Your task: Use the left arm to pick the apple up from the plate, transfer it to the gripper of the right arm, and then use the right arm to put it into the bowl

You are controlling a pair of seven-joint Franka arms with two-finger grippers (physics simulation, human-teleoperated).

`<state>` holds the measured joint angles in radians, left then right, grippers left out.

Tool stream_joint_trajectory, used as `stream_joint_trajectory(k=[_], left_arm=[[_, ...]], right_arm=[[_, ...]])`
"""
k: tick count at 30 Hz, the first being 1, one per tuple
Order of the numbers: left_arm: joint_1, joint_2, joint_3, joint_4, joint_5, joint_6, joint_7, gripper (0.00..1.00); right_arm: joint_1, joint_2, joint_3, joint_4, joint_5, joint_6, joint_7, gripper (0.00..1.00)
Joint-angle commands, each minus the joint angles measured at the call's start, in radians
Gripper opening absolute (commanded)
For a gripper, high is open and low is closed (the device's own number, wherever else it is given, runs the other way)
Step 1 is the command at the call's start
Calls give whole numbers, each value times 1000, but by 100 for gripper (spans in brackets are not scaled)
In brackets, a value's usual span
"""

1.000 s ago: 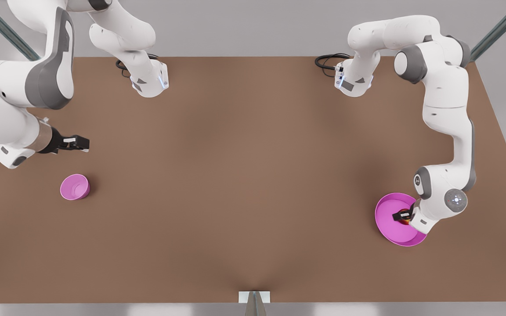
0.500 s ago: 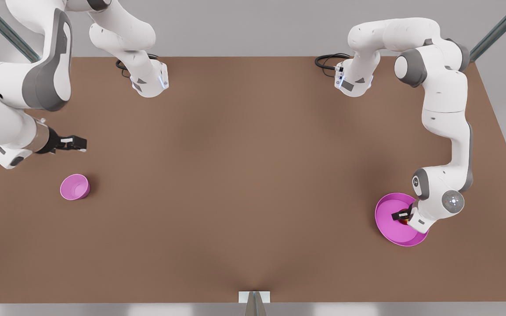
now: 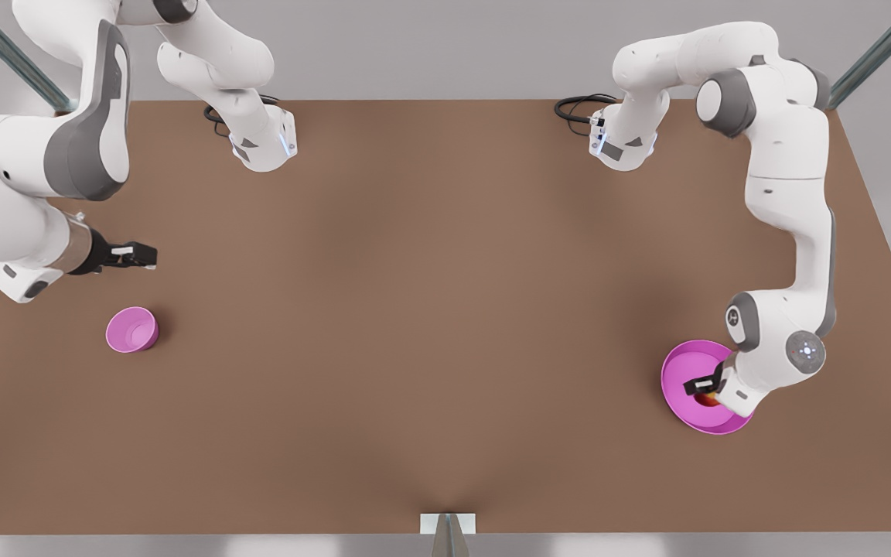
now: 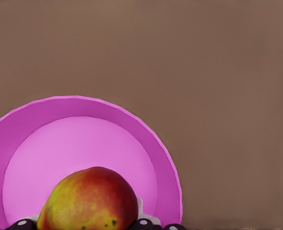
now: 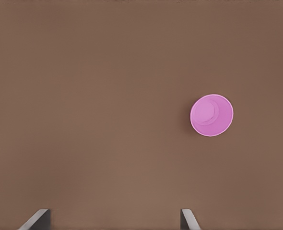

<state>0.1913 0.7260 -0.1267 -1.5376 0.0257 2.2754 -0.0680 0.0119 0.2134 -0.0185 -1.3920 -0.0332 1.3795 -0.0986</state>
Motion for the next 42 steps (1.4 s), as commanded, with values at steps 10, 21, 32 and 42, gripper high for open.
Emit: stream_joint_trajectory(k=[10, 21, 32, 42], left_arm=[[-147, 167, -619, 287, -200, -243, -658, 71], [-165, 253, -746, 290, -365, 53, -391, 71], [-170, 329, -792, 333, -374, 115, -18, 71], [-170, 335, -792, 332, -389, 119, 30, 71]], right_arm=[[6, 527, 295, 271, 499, 231, -216, 100], [-10, 705, 377, 269, 855, 470, -989, 100], [-87, 776, 537, 252, 1003, 521, -1486, 100], [-89, 839, 603, 271, 1110, 618, -1492, 100]])
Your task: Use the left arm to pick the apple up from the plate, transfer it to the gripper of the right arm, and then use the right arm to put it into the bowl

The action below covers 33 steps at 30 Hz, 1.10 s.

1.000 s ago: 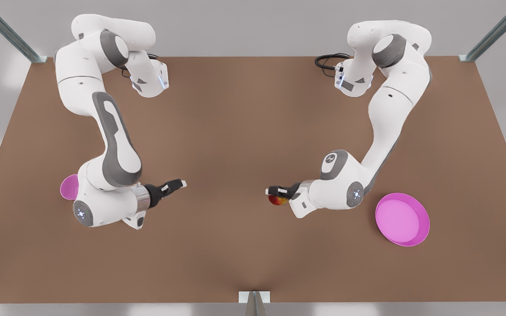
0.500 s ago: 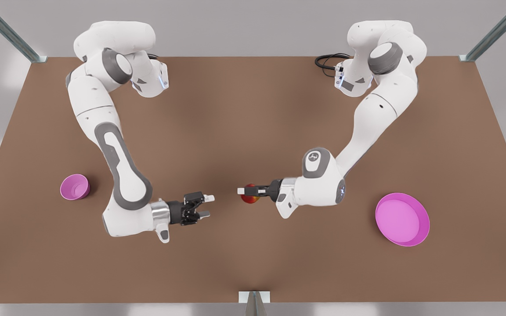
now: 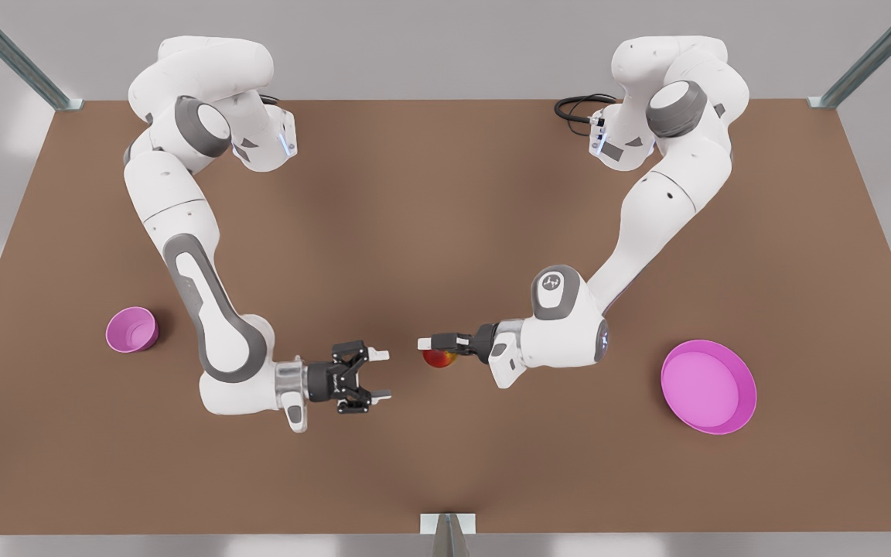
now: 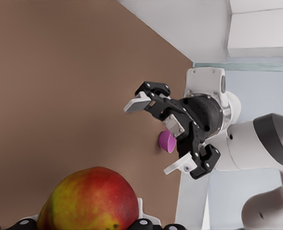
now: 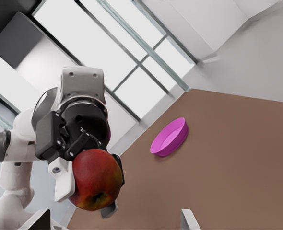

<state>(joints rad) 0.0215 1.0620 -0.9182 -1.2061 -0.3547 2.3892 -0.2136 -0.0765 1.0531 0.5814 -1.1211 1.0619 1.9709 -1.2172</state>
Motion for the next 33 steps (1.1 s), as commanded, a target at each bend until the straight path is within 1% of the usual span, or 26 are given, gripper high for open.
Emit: stream_joint_trajectory(k=[1, 2, 7, 14, 20, 33], left_arm=[[0, 3, -1, 0, -59, 5, 175, 71], [0, 9, -1, 0, -104, 7, 174, 71], [-2, 16, -1, 5, -104, 8, 178, 72], [-2, 20, -1, 14, -104, 8, 178, 73], [-5, 20, -1, 17, -104, 8, 178, 73], [-9, 30, 1, 33, -102, 8, 184, 73]], right_arm=[[0, -1, 11, 0, 17, 25, -374, 100], [-2, -1, 12, -2, 18, 25, -375, 100], [-8, 13, 61, 0, 26, 25, -416, 100], [-9, 21, 61, -2, 26, 42, -553, 100], [-9, 41, 87, -16, 40, 62, -631, 100], [-11, 39, 107, -51, 59, 62, -728, 100]])
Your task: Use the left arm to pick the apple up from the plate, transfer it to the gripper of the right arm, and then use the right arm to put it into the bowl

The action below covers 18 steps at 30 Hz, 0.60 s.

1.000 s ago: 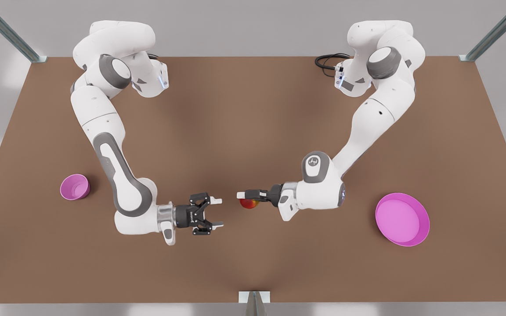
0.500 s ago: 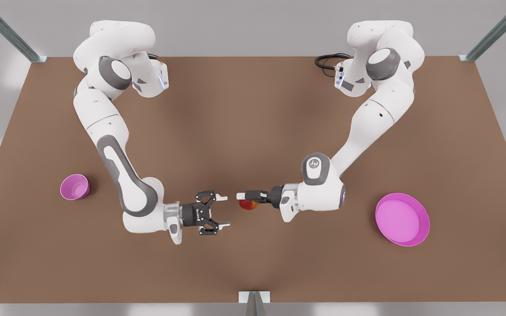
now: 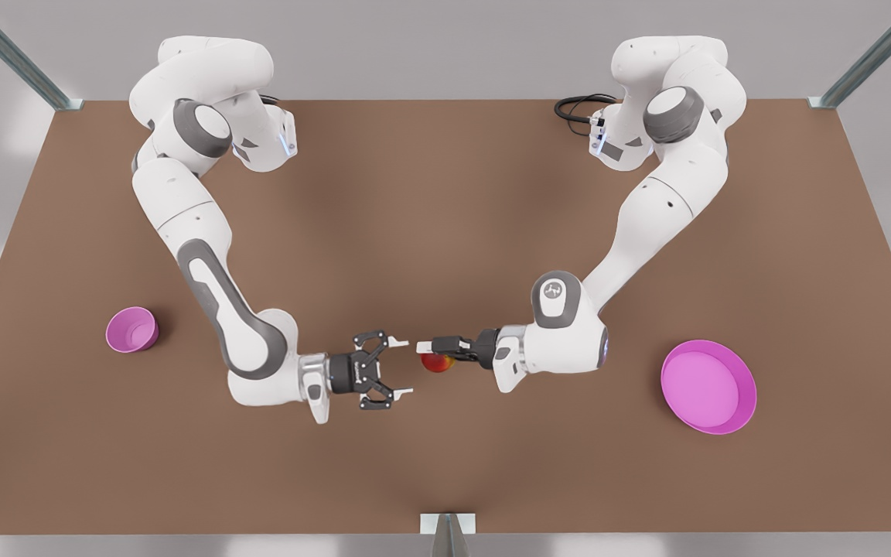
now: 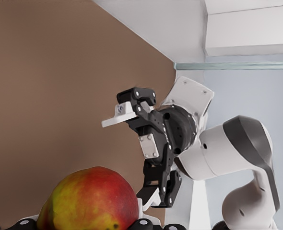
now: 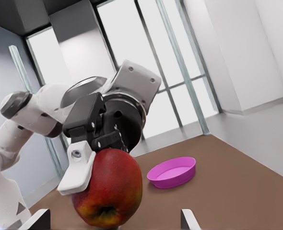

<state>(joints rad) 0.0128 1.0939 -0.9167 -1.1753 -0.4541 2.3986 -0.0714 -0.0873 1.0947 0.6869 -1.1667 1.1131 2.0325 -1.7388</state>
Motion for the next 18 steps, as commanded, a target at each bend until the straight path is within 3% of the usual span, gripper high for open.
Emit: stream_joint_trajectory(k=[1, 18], left_arm=[[-1, 3, -1, 2, -3, -1, 42, 73], [-14, 15, -1, 33, -3, 5, 38, 73]], right_arm=[[0, -1, 2, -8, 8, -1, -222, 100], [44, 37, 29, -13, 45, 111, -240, 100]])
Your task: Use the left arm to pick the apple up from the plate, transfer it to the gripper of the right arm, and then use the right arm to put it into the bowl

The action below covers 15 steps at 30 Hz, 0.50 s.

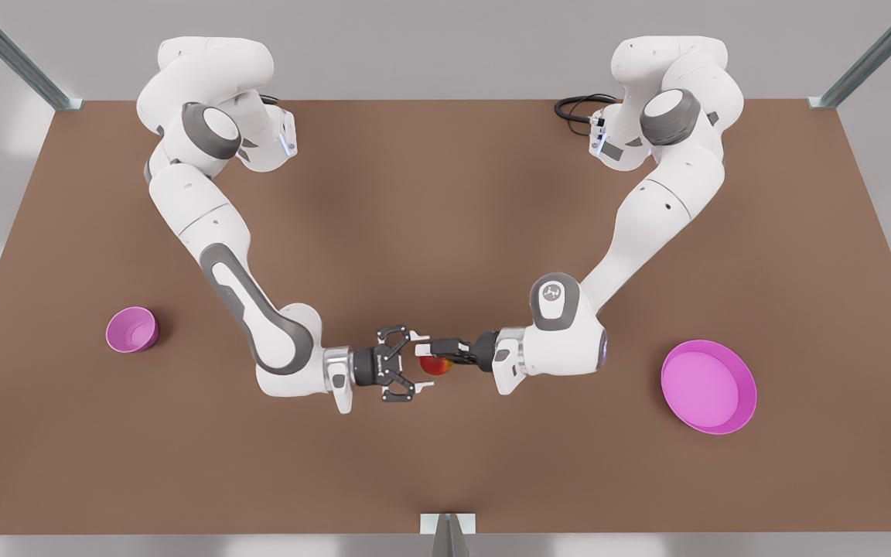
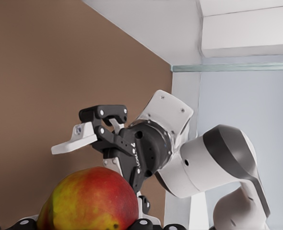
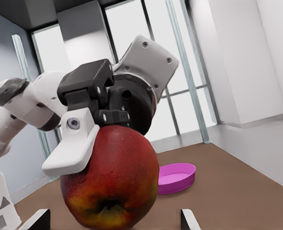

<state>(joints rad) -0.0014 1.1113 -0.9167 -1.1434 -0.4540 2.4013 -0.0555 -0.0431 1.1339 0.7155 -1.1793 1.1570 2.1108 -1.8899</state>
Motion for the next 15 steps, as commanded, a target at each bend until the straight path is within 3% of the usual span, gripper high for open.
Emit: stream_joint_trajectory(k=[1, 15], left_arm=[[0, -1, -1, 2, -3, 2, 20, 73], [1, -1, 1, 5, -3, 2, 25, 73]], right_arm=[[0, 3, 2, 4, 3, 32, -89, 100], [9, 4, 44, 13, 3, 61, -89, 100]])
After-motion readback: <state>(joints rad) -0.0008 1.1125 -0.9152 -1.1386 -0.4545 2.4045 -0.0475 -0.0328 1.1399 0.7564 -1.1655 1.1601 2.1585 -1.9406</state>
